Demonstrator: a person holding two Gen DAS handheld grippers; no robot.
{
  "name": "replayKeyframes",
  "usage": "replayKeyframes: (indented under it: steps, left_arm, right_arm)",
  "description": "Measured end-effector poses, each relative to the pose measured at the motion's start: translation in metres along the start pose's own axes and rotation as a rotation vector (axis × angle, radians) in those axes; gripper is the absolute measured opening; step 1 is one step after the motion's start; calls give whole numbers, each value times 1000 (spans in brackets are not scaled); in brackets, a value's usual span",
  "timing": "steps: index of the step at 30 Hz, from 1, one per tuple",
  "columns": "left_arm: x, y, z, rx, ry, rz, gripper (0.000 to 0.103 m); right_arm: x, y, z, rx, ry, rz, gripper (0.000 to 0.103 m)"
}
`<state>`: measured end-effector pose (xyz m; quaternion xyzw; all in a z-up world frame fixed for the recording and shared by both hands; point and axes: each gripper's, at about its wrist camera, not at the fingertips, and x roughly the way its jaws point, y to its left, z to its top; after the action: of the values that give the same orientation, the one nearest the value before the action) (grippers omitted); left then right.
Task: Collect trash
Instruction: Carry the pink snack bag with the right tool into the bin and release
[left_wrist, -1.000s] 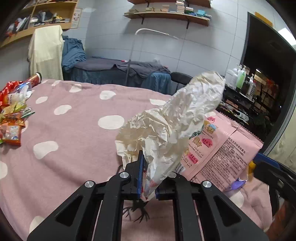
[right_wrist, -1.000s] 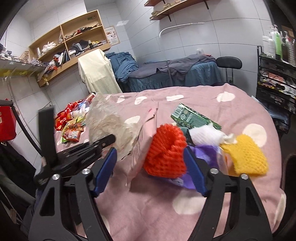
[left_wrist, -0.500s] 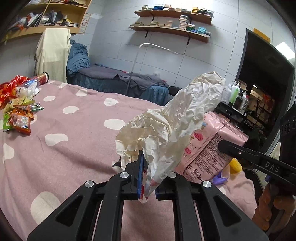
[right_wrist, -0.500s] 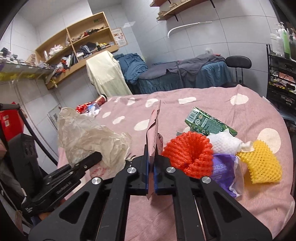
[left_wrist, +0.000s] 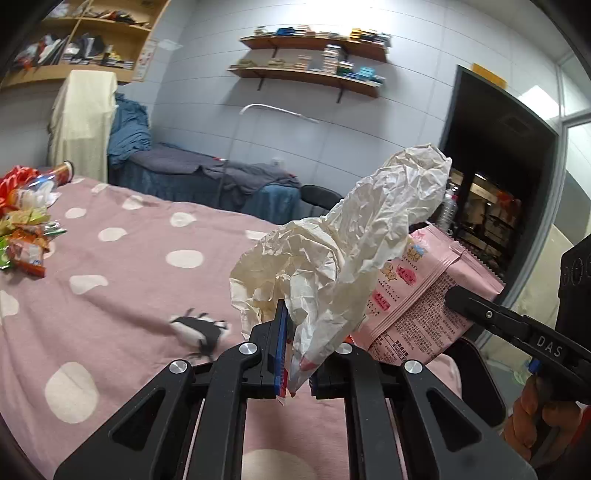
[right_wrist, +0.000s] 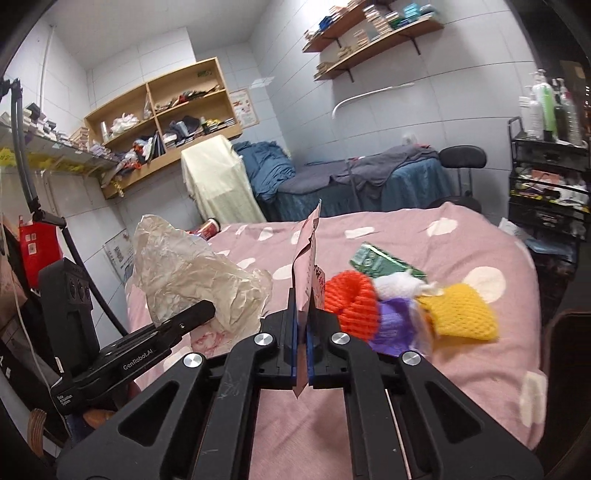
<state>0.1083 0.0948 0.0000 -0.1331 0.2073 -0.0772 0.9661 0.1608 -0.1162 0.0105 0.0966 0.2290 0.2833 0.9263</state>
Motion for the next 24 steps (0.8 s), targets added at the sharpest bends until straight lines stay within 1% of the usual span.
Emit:
replayKeyframes:
  steps: [4,7,10,12,15,16,20,24]
  left_arm:
    - [3,-25,-1,33,0,-70,10]
    - [5,-45,-2,66,0,-119,10]
    - [8,-63,-3,86,7,-171,10]
    - [12,-75,-4,97,18,-210,10]
    - [18,-93,-8,118,33,-253,10]
    - [20,-99,-10,125,41,-267,10]
    - [34,-123,-16,144,83,-331,10]
    - [45,-142,-22,172,115,-374,10]
  right_arm:
    - [-29,-20,-4,26,-31,-70,4]
    - [-53,-37,-5,62,-62,-104,4]
    - [-69,-50,-6,74,-82,-148,4]
    - [-79,-61,-8,81,-93,-195,4]
    - [-92,-82,-12,100,-105,-277,4]
    - [-95,-86,-13,108,-107,-293,4]
    - [-107,-120,-20,139,-116,-440,4]
    - [-112,-156,-29,177,-94,-573,4]
